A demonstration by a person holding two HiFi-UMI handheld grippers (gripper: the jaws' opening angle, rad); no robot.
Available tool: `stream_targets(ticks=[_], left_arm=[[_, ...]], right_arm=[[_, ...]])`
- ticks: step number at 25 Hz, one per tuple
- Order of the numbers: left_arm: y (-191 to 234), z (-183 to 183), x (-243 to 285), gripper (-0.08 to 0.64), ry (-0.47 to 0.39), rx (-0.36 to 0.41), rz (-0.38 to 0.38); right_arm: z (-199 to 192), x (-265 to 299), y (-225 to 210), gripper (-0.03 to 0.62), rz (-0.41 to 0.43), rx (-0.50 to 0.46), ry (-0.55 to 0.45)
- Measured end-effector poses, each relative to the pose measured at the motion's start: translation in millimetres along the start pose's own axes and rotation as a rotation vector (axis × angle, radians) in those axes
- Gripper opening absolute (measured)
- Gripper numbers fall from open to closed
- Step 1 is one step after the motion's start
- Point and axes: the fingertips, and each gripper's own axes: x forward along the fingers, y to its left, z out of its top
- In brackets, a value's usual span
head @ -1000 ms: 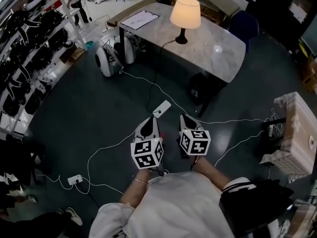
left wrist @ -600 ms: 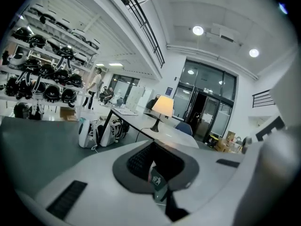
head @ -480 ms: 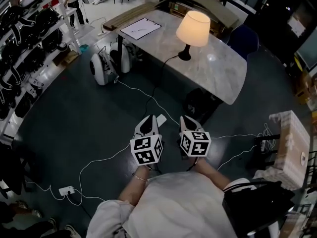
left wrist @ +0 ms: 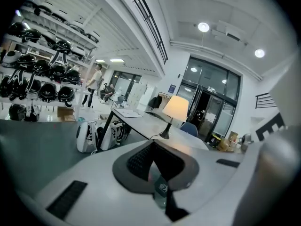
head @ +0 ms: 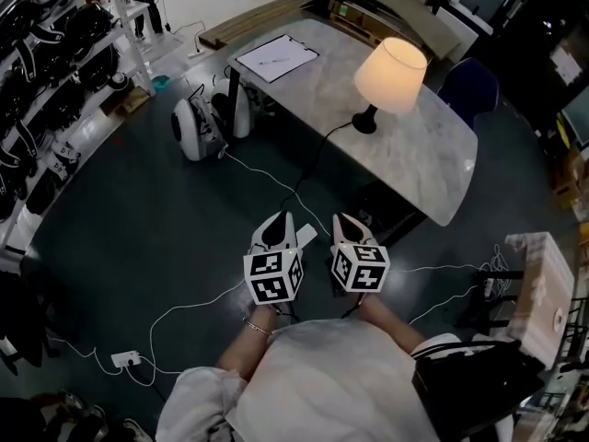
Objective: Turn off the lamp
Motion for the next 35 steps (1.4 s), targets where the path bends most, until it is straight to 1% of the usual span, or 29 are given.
stream_targets(ticks=[5, 9, 13, 17, 23, 35], left_arm=[[26.1, 20.3, 30.1, -0.006, 0.006, 0.018, 0.001], [53.1, 32.1, 46.8, -0.005, 0.015, 0.004, 0.014], [77.7, 35.7, 63.5, -0.006, 0.027, -0.018, 0.027], [93.5, 32.1, 78.0, -0.006, 0.058, -0.026, 0.037], [103.4, 23.1, 89.0, -0.006, 0.095, -0.025, 0.046], [119.6, -6.8, 111.4, -0.006, 0.138, -0.060, 0.137]], right_arm=[[15.2, 42.7, 0.6, -0.002, -0.014, 0.013, 0.016], [27.7, 72.9, 11.7, -0.002, -0.014, 0.007, 0.024], [33.1, 99.8, 17.3, -0.002, -0.020, -0.001, 0.040], [29.0, 114.7, 10.8, -0.002, -0.042, 0.023, 0.062], [11.6, 127.2, -6.0, -0.002, -0.078, 0.066, 0.107], [-1.0, 169.2, -28.1, -0.002, -0.040, 0.078, 0.151]])
